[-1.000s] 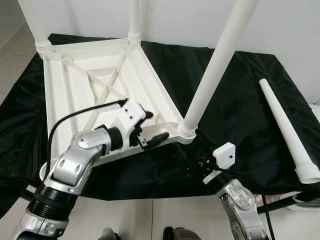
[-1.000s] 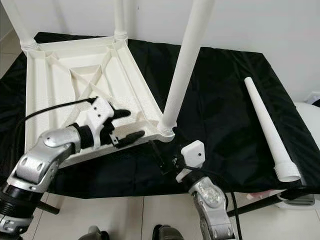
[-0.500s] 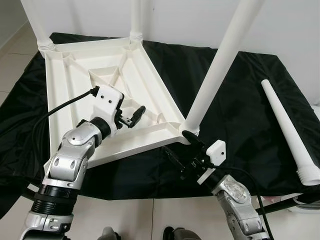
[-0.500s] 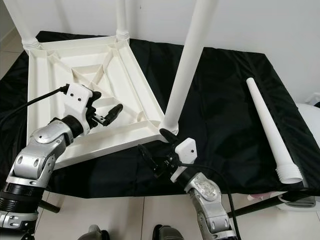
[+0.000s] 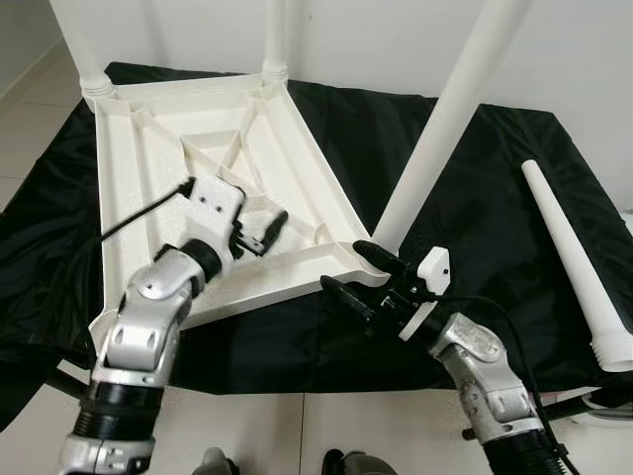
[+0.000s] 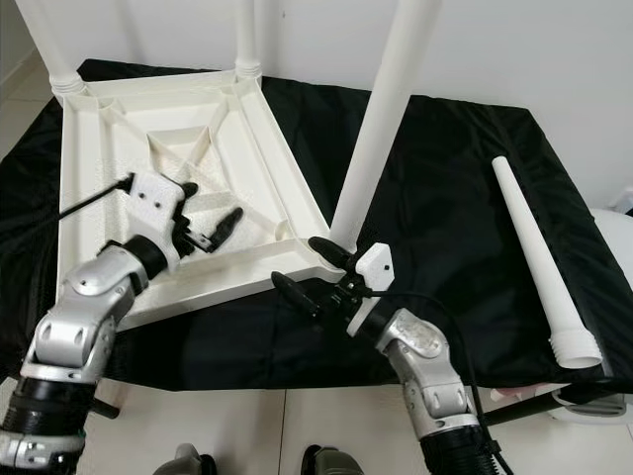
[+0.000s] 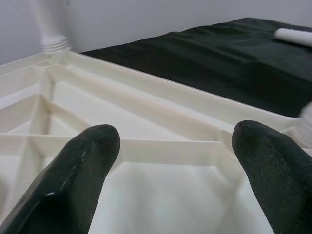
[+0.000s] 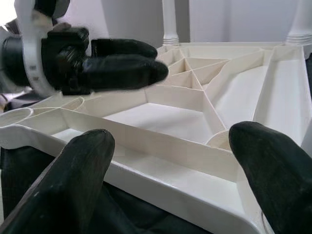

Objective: Building children table

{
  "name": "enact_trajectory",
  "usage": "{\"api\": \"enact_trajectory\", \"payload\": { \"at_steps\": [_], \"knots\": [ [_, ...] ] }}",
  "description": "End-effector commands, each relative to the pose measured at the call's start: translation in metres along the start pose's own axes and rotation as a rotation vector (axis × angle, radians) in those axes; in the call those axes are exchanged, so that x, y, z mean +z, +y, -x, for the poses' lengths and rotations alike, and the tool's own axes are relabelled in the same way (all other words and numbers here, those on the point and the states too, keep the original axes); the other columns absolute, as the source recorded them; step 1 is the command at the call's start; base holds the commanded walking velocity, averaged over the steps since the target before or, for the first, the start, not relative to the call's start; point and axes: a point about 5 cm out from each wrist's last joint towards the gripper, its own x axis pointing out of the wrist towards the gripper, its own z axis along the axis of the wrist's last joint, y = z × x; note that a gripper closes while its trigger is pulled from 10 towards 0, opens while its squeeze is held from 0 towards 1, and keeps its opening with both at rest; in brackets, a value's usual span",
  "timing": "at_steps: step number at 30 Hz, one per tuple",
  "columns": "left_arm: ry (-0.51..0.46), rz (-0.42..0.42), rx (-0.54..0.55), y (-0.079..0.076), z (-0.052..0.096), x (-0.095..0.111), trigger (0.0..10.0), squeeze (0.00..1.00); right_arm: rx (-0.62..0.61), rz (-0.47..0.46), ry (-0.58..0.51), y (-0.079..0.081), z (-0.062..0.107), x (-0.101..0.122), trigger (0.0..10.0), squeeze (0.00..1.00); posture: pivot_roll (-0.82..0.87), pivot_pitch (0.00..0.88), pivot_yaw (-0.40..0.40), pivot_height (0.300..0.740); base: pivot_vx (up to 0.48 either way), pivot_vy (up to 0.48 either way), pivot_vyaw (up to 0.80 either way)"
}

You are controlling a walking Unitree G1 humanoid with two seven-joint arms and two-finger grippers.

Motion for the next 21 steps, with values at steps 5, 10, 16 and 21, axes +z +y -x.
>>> {"api": "enact_trajectory", "payload": {
  "at_steps": [5, 10, 16, 21],
  "knots": [
    [-0.001, -0.015, 0.223, 0.000, 0.007, -0.005, 10.0, 0.00, 0.027, 0.003, 0.012, -0.006, 0.002, 0.005, 10.0, 0.00, 0.00, 0.140, -0.068, 0.740, 0.000, 0.000, 0.00],
    [0.015, -0.003, 0.245, 0.001, 0.020, -0.012, 10.0, 0.00, 0.083, 0.024, 0.005, -0.016, -0.005, 0.015, 10.0, 0.00, 0.00, 0.163, -0.057, 0.740, 0.000, 0.000, 0.00],
    [0.008, -0.020, 0.218, 0.007, 0.027, -0.010, 10.0, 0.00, 0.090, 0.029, 0.008, -0.023, -0.007, 0.016, 10.0, 0.00, 0.00, 0.170, -0.052, 0.740, 0.000, 0.000, 0.00],
    [-0.024, -0.032, 0.185, 0.014, 0.036, -0.001, 10.0, 0.00, 0.091, 0.042, 0.029, -0.030, -0.006, 0.014, 10.0, 0.00, 0.01, 0.175, -0.045, 0.740, 0.000, 0.000, 0.00]
  ]
}}
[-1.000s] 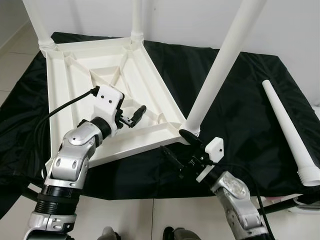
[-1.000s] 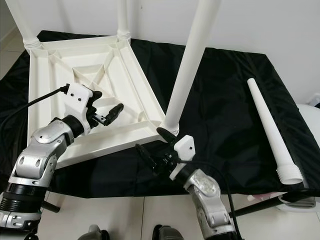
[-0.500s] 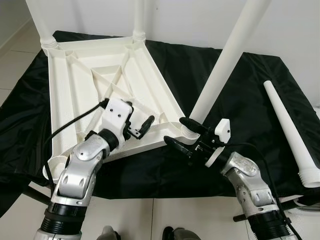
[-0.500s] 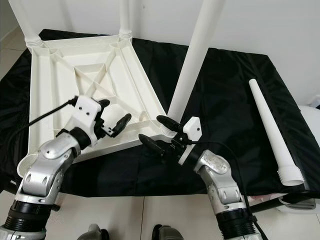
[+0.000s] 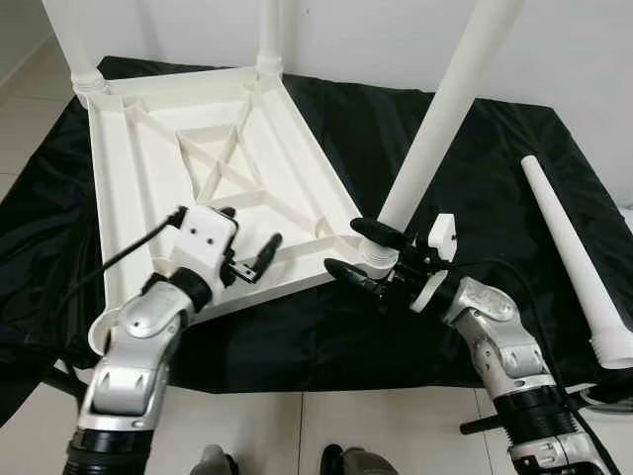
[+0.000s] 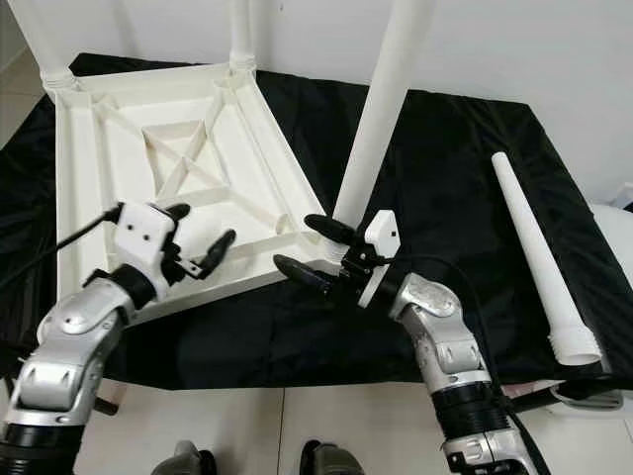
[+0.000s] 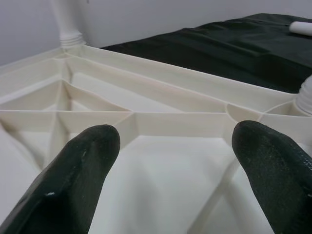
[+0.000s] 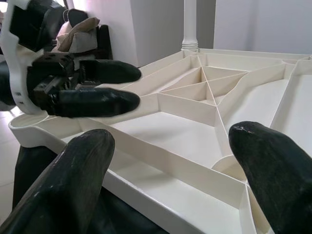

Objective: Building children table

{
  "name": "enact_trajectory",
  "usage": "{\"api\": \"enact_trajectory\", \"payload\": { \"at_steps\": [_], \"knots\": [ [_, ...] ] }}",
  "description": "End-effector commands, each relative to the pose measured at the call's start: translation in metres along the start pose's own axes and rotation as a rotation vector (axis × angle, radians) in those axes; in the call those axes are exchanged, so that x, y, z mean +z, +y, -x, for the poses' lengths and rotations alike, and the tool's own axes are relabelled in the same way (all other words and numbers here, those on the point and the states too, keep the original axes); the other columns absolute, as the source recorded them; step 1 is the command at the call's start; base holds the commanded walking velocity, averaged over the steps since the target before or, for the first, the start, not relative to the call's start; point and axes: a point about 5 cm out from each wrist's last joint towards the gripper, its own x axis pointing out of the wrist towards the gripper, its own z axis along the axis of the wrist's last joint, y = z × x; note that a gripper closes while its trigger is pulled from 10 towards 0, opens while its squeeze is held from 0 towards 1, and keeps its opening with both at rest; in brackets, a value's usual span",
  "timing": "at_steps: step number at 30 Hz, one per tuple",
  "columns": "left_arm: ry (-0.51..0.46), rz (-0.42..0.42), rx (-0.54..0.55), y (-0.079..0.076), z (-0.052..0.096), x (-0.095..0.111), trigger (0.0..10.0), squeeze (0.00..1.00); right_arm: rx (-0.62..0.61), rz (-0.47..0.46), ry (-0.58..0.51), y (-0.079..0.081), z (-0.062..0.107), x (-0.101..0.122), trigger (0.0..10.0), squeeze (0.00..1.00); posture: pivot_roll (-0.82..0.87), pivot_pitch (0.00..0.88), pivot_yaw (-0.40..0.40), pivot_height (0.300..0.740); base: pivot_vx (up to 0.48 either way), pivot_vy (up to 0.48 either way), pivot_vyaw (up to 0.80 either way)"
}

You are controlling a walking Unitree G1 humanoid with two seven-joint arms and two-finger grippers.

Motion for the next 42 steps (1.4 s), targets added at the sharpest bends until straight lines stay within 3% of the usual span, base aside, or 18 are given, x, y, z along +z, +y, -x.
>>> {"api": "enact_trajectory", "payload": {
  "at_steps": [1, 5, 13, 18, 22, 28, 31, 34, 42],
  "knots": [
    [-0.011, 0.003, 0.080, 0.006, 0.006, 0.002, 10.0, 0.00, -0.020, 0.002, 0.025, -0.006, 0.005, -0.005, 10.0, 0.00, 0.02, 0.183, -0.041, 0.740, 0.000, 0.000, 0.00],
    [-0.015, -0.003, 0.079, 0.010, 0.010, 0.004, 10.0, 0.00, -0.022, 0.002, 0.034, -0.009, 0.006, -0.006, 10.0, 0.00, 0.02, 0.186, -0.037, 0.740, 0.000, 0.000, 0.00],
    [-0.016, 0.019, 0.056, 0.013, 0.020, 0.007, 10.0, 0.00, -0.058, 0.026, 0.067, -0.031, 0.008, -0.010, 10.0, 0.00, 0.04, 0.206, -0.015, 0.740, 0.000, 0.000, 0.00],
    [-0.023, 0.062, -0.014, 0.004, 0.023, 0.013, 10.0, 0.00, -0.116, 0.061, 0.079, -0.052, 0.005, -0.008, 10.0, 0.00, 0.05, 0.233, -0.002, 0.740, 0.000, 0.000, 0.00],
    [-0.023, 0.077, -0.041, 0.000, 0.024, 0.014, 10.0, 0.00, -0.143, 0.076, 0.072, -0.058, 0.002, -0.006, 10.0, 0.00, 0.06, 0.241, 0.001, 0.740, 0.000, 0.000, 0.00],
    [-0.004, 0.099, -0.174, -0.018, 0.027, 0.019, 10.0, 0.00, -0.310, 0.175, 0.017, -0.081, -0.007, 0.007, 10.0, 0.00, 0.07, 0.256, 0.008, 0.740, 0.000, 0.000, 0.00],
    [-0.001, 0.103, -0.183, -0.019, 0.027, 0.019, 10.0, 0.00, -0.322, 0.182, 0.010, -0.083, -0.007, 0.008, 10.0, 0.00, 0.07, 0.258, 0.008, 0.740, 0.000, 0.000, 0.00],
    [0.025, 0.092, -0.286, -0.034, 0.026, 0.018, 10.0, 0.00, -0.487, 0.245, -0.065, -0.097, -0.007, 0.023, 10.0, 0.00, 0.07, 0.259, 0.010, 0.740, 0.000, 0.000, 0.00],
    [0.088, 0.071, -0.342, -0.043, 0.024, 0.008, 10.0, 0.00, -0.640, 0.301, -0.227, -0.104, -0.006, 0.046, 10.0, 0.00, 0.06, 0.257, 0.014, 0.740, 0.000, 0.000, 0.00]
  ]
}}
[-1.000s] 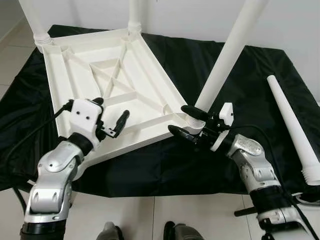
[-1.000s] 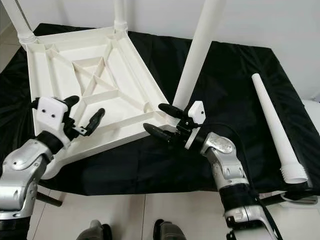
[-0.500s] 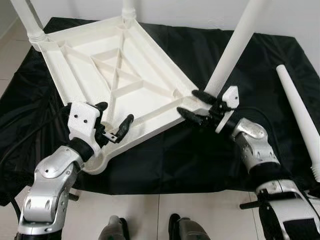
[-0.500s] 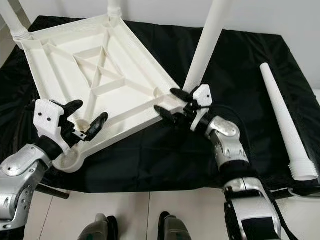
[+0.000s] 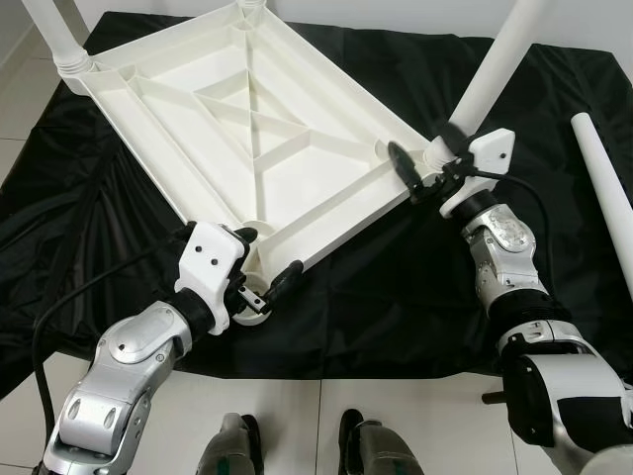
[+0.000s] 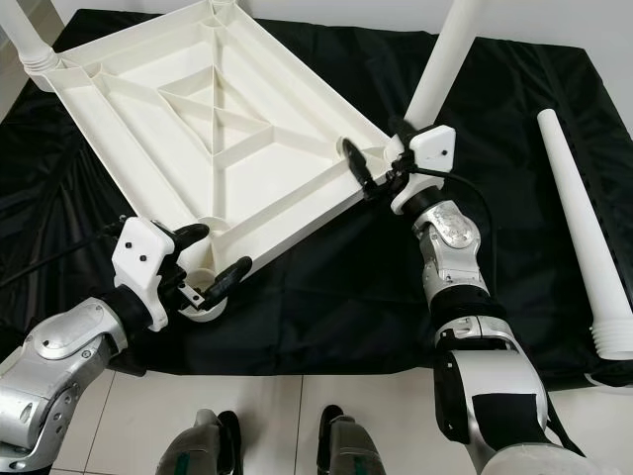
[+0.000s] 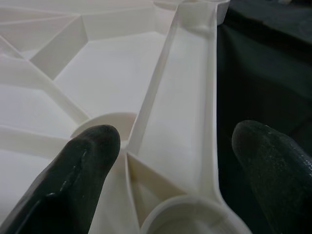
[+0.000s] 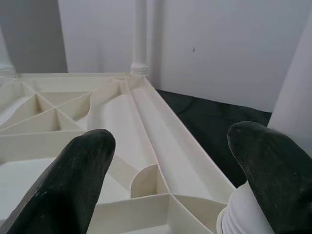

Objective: Building children table

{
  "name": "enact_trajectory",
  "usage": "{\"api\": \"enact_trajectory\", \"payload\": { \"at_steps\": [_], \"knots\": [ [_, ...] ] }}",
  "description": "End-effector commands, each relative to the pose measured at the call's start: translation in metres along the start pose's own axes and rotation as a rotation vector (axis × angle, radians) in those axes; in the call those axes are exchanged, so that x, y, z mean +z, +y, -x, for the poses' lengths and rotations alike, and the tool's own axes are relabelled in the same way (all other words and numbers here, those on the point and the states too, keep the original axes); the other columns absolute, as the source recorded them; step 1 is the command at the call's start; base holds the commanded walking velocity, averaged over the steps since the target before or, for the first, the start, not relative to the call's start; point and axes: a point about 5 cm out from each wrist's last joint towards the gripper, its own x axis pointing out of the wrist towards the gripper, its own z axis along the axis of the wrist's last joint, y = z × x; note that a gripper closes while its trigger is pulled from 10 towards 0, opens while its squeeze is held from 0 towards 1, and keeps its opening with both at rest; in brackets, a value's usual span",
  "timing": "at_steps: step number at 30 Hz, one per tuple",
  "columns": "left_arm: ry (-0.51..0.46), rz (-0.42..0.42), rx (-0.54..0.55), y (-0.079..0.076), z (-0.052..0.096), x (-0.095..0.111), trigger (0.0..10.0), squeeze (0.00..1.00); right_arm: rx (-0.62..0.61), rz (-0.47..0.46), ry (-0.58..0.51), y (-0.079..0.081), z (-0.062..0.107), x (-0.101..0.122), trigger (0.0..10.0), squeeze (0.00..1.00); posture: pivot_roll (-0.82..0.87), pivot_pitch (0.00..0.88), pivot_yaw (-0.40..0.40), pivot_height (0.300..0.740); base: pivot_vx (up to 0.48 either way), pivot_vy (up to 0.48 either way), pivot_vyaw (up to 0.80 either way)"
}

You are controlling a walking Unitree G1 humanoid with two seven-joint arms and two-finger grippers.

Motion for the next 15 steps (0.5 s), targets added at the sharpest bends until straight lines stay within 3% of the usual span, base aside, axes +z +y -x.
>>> {"api": "enact_trajectory", "payload": {
  "at_steps": [1, 6, 15],
  "knots": [
    [0.034, 0.003, -0.121, -0.008, 0.001, -0.006, 10.0, 0.00, -0.049, -0.001, -0.046, -0.006, -0.001, 0.007, 10.0, 0.00, 0.06, 0.257, 0.014, 0.740, 0.000, 0.000, 0.00],
    [0.094, 0.010, -0.112, -0.004, 0.000, -0.014, 10.0, 0.00, -0.073, -0.050, -0.169, 0.002, -0.003, 0.022, 10.0, 0.00, 0.04, 0.254, 0.019, 0.740, 0.000, 0.000, 0.00],
    [0.119, -0.009, -0.064, 0.012, 0.005, -0.014, 10.0, 0.00, -0.041, -0.131, -0.229, 0.018, 0.007, 0.033, 10.0, 0.00, 0.03, 0.245, 0.017, 0.740, 0.000, 0.000, 0.00]
  ]
}}
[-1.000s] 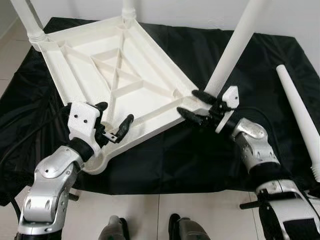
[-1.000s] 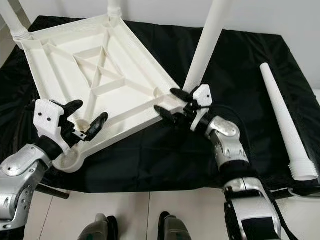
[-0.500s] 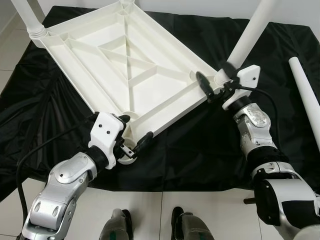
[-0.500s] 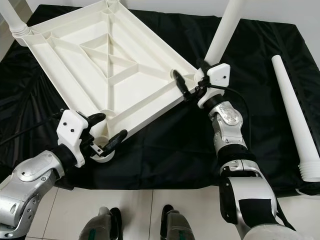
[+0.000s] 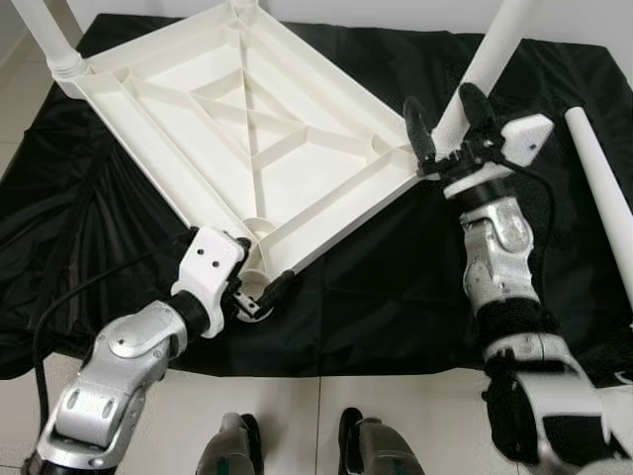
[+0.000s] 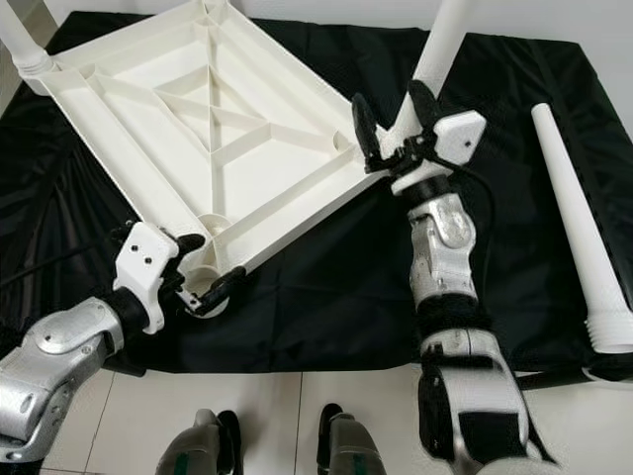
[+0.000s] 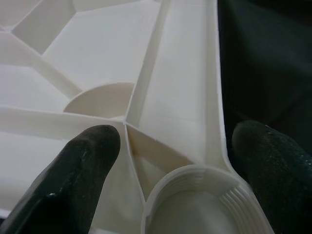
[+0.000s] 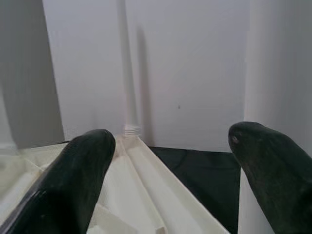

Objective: Building children table

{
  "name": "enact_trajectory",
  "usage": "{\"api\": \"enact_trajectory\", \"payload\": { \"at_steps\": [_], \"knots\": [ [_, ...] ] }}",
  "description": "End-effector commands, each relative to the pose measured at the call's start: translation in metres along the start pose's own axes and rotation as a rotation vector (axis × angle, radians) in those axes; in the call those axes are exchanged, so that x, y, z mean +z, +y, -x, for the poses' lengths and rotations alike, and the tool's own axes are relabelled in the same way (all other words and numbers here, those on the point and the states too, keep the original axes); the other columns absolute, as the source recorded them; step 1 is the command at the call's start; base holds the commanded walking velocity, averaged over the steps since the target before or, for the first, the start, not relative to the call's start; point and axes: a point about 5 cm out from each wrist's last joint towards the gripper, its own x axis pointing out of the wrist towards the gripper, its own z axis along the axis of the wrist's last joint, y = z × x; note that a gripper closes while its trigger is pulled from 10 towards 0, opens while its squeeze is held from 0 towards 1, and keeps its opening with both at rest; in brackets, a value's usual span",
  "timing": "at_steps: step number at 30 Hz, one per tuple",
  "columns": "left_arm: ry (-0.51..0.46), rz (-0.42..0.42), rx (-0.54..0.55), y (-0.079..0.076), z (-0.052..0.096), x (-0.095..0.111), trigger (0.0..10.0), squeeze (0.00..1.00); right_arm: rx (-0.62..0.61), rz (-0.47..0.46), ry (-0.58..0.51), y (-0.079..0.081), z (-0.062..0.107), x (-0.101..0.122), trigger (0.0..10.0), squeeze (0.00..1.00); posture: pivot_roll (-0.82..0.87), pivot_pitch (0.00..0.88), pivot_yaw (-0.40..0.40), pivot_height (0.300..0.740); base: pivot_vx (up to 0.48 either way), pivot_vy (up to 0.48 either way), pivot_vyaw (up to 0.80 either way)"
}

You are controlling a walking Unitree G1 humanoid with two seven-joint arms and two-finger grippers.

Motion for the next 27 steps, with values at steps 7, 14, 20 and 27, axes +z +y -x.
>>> {"api": "enact_trajectory", "payload": {
  "at_steps": [7, 14, 20, 27],
  "knots": [
    [0.047, 0.010, -0.019, 0.002, 0.004, -0.007, 10.0, 0.00, 0.027, -0.052, -0.002, 0.008, 0.008, 0.011, 10.0, 0.00, 0.03, 0.242, 0.010, 0.740, 0.000, 0.000, 0.00],
    [0.062, 0.011, 0.088, 0.013, 0.002, -0.009, 10.0, 0.00, 0.013, -0.105, 0.008, 0.013, 0.020, 0.021, 10.0, 0.00, 0.02, 0.237, 0.002, 0.740, 0.000, 0.000, 0.00],
    [0.082, -0.041, 0.276, 0.049, 0.011, -0.006, 10.0, 0.00, 0.005, -0.138, 0.044, 0.019, 0.035, 0.027, 10.0, 0.00, 0.02, 0.230, 0.002, 0.740, 0.000, 0.000, 0.00],
    [0.100, -0.113, 0.426, 0.072, 0.018, -0.002, 10.0, 0.00, 0.160, -0.210, 0.185, 0.039, 0.060, 0.025, 10.0, 0.00, 0.02, 0.219, -0.004, 0.740, 0.000, 0.000, 0.00]
  ]
}}
